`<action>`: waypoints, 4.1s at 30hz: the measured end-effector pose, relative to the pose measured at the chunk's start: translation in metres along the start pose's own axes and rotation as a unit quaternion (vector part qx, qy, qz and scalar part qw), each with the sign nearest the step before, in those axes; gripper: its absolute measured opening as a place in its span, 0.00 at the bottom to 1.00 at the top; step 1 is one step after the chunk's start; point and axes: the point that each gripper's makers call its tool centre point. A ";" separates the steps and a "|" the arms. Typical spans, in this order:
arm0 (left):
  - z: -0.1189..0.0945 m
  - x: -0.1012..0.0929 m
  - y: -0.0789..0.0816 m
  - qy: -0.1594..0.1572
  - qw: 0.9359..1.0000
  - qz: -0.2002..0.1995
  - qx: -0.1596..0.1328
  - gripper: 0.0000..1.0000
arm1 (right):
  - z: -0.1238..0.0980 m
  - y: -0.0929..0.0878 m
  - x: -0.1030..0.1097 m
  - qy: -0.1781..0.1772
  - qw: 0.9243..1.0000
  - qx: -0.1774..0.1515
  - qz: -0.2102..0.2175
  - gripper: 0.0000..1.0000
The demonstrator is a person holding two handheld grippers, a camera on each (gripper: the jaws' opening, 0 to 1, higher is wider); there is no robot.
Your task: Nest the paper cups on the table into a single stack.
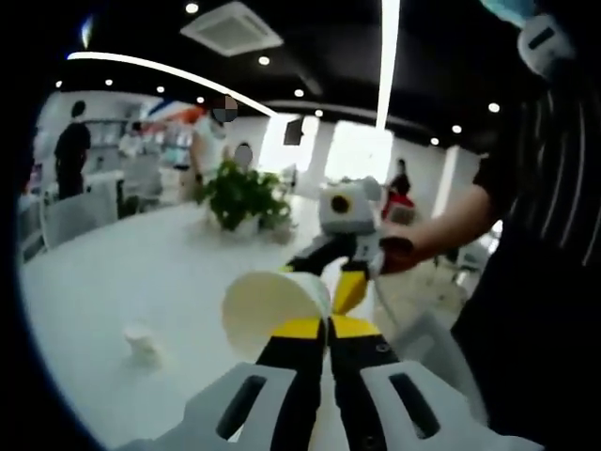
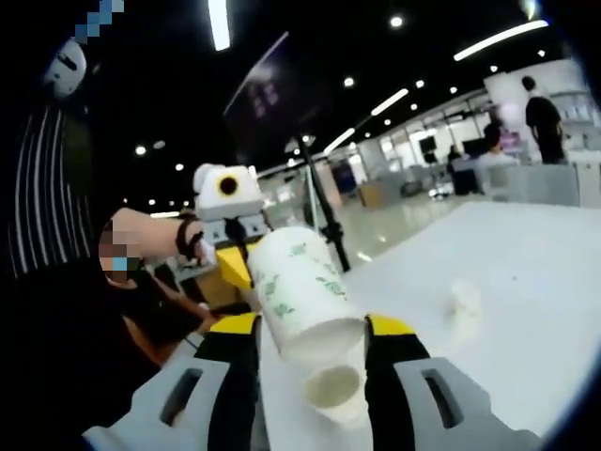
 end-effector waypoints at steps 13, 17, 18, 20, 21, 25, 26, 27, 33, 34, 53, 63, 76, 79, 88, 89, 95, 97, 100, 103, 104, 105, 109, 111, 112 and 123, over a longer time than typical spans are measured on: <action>-0.003 0.002 0.002 0.002 1.000 -0.005 0.010 0.00 | -0.019 -0.007 -0.021 -0.051 0.999 -0.003 0.011 0.52; -0.003 0.002 0.002 0.002 1.000 -0.006 0.012 0.00 | -0.027 -0.005 -0.031 -0.068 0.998 -0.008 0.014 0.53; -0.002 0.002 0.002 0.001 1.000 -0.007 0.011 0.00 | -0.030 -0.004 -0.034 -0.074 0.997 -0.009 0.018 0.54; -0.002 0.002 0.002 0.001 1.000 -0.006 0.011 0.00 | -0.034 -0.003 -0.040 -0.085 0.996 -0.013 0.020 0.56; -0.002 0.002 0.002 0.001 1.000 -0.007 0.012 0.00 | -0.035 -0.002 -0.043 -0.091 0.996 -0.015 0.022 0.57; -0.001 0.002 0.000 -0.001 1.000 -0.007 0.016 0.00 | -0.042 -0.002 -0.054 -0.118 0.993 -0.018 0.023 0.64; -0.001 0.003 -0.001 -0.001 1.000 -0.007 0.016 0.00 | -0.043 -0.002 -0.056 -0.122 0.992 -0.017 0.021 0.66; 0.000 0.003 -0.001 -0.001 1.000 -0.006 0.016 0.00 | -0.045 -0.002 -0.060 -0.132 0.991 -0.018 0.018 0.69; -0.001 0.004 -0.003 0.000 1.000 -0.009 0.020 0.00 | -0.050 -0.001 -0.074 -0.167 0.985 -0.024 0.014 0.83; -0.001 0.004 -0.003 0.000 1.000 -0.009 0.021 0.00 | -0.051 -0.001 -0.075 -0.170 0.985 -0.023 0.014 0.84; -0.008 0.007 -0.016 0.009 0.998 -0.006 0.055 0.00 | -0.060 -0.005 -0.092 -0.211 0.977 -0.024 0.003 1.00; -0.015 0.016 -0.030 0.019 0.990 0.006 0.138 0.00 | -0.063 -0.003 -0.095 -0.216 0.976 -0.028 0.004 0.99; -0.009 0.016 -0.059 0.016 0.973 0.020 0.229 0.00 | -0.068 -0.005 -0.093 -0.221 0.975 -0.017 -0.032 0.97; -0.007 0.017 -0.065 0.016 0.967 0.030 0.251 0.00 | -0.071 -0.006 -0.093 -0.223 0.974 -0.019 -0.028 0.97; -0.009 0.018 -0.089 0.001 0.936 0.075 0.345 0.00 | -0.075 -0.009 -0.094 -0.230 0.972 -0.019 -0.030 0.97; -0.010 0.019 -0.091 0.001 0.933 0.076 0.352 0.00 | -0.075 -0.009 -0.093 -0.231 0.972 -0.019 -0.030 0.97; -0.013 0.019 -0.100 -0.001 0.918 0.090 0.387 0.00 | -0.077 -0.011 -0.093 -0.235 0.971 -0.023 -0.026 0.97; -0.011 0.018 -0.101 -0.004 0.919 0.090 0.385 0.00 | -0.076 -0.013 -0.091 -0.233 0.972 -0.023 -0.023 0.96; -0.009 0.017 -0.105 -0.011 0.913 0.098 0.396 0.00 | -0.075 -0.014 -0.089 -0.232 0.972 -0.021 -0.023 0.96; -0.006 0.017 -0.109 -0.018 0.911 0.095 0.401 0.00 | -0.075 -0.016 -0.088 -0.233 0.972 -0.020 -0.026 0.96; -0.005 0.017 -0.110 -0.018 0.910 0.096 0.404 0.00 | -0.074 -0.016 -0.088 -0.233 0.972 -0.021 -0.026 0.96; -0.004 0.017 -0.111 -0.018 0.908 0.099 0.406 0.00 | -0.074 -0.015 -0.087 -0.232 0.972 -0.022 -0.026 0.96; -0.001 0.020 -0.114 -0.018 0.904 0.100 0.414 0.00 | -0.074 -0.014 -0.087 -0.232 0.972 -0.023 -0.026 0.96; 0.001 0.020 -0.114 -0.020 0.904 0.100 0.415 0.00 | -0.074 -0.013 -0.087 -0.232 0.972 -0.024 -0.025 0.96; 0.003 0.020 -0.115 -0.023 0.903 0.102 0.417 0.00 | -0.074 -0.014 -0.086 -0.232 0.972 -0.024 -0.024 0.96; 0.009 0.018 -0.128 -0.038 0.890 0.107 0.441 0.00 | -0.078 -0.019 -0.086 -0.233 0.972 -0.023 -0.019 0.95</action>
Point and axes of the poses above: the point that each gripper's makers call its tool centre point, and the gripper's own axes: z roughly forward along the fingers, x roughly to its left, y roughly out of its top, and after that the axes turned 14 degrees about -y, right-handed
